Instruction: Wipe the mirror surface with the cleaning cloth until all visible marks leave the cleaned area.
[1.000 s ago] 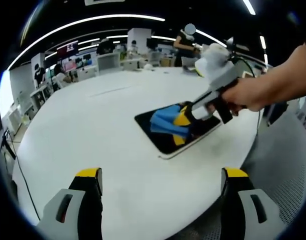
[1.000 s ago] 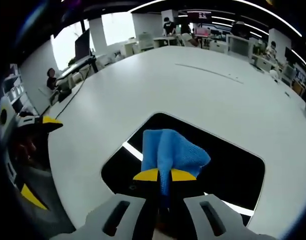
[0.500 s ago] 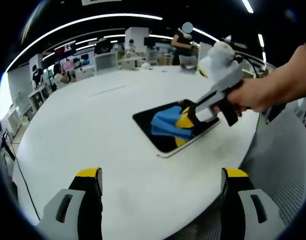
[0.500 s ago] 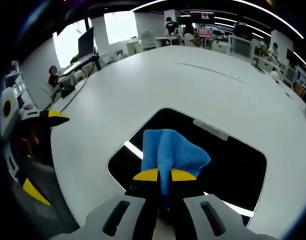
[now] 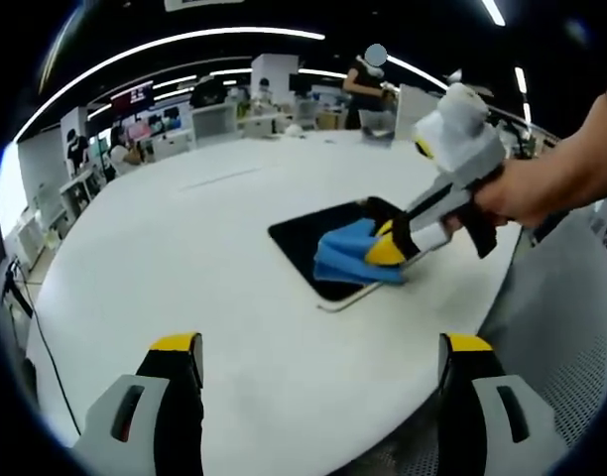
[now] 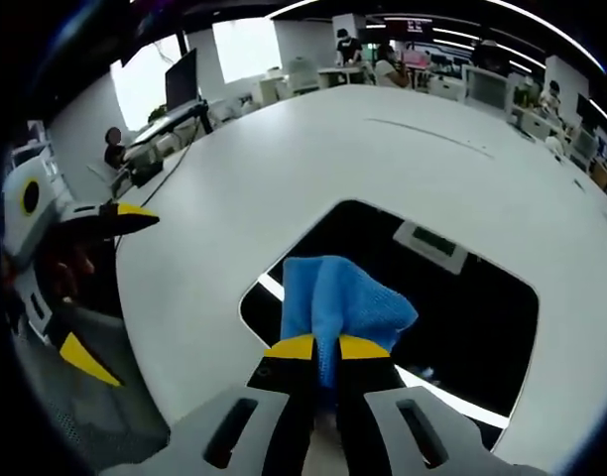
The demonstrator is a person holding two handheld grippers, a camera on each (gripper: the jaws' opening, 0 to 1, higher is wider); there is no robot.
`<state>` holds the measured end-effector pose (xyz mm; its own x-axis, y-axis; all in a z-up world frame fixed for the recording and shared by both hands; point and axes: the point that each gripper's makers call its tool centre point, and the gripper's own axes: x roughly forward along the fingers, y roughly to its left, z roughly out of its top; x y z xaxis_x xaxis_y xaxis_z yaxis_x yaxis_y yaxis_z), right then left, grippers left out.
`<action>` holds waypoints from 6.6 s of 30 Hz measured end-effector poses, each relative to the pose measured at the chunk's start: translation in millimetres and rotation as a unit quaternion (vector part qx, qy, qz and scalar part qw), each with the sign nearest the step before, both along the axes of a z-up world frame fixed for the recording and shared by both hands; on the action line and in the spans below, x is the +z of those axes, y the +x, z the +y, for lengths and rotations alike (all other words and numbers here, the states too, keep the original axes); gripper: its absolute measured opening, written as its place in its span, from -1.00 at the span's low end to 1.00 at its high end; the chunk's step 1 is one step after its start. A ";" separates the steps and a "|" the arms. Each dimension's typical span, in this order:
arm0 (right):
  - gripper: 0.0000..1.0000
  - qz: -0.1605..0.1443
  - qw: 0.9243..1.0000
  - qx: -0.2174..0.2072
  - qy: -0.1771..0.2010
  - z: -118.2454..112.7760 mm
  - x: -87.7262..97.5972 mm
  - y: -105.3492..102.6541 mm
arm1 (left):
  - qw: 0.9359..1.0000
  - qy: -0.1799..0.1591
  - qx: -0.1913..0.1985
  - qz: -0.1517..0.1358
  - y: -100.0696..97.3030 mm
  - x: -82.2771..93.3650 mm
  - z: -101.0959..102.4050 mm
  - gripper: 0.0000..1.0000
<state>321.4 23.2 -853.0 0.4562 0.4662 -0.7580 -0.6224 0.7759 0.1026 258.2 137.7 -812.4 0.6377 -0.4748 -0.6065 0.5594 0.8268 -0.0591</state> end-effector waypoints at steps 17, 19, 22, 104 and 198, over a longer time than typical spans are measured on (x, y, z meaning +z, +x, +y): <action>-0.97 0.003 0.998 0.054 -0.019 3.7 -0.8 -11.1 | 0.998 -0.017 -0.047 -0.043 0.8 11.5 -16.6 0.99; -0.97 -0.001 0.998 0.059 -0.019 3.9 -0.5 -12.9 | 0.999 -0.009 -0.022 -0.029 1.0 6.6 -5.1 0.99; -0.97 -0.002 0.997 0.069 -0.016 3.5 -0.2 -12.4 | 1.000 -0.003 -0.023 -0.018 -0.1 2.5 -4.5 0.99; -0.97 0.007 0.992 0.122 0.009 -28.6 -0.2 -15.5 | 0.998 -0.059 0.008 -0.030 9.6 38.1 -16.6 0.99; -0.97 0.033 0.998 0.057 -0.018 -51.5 -1.2 109.6 | 0.998 -0.050 0.005 -0.038 11.2 31.3 -12.4 0.99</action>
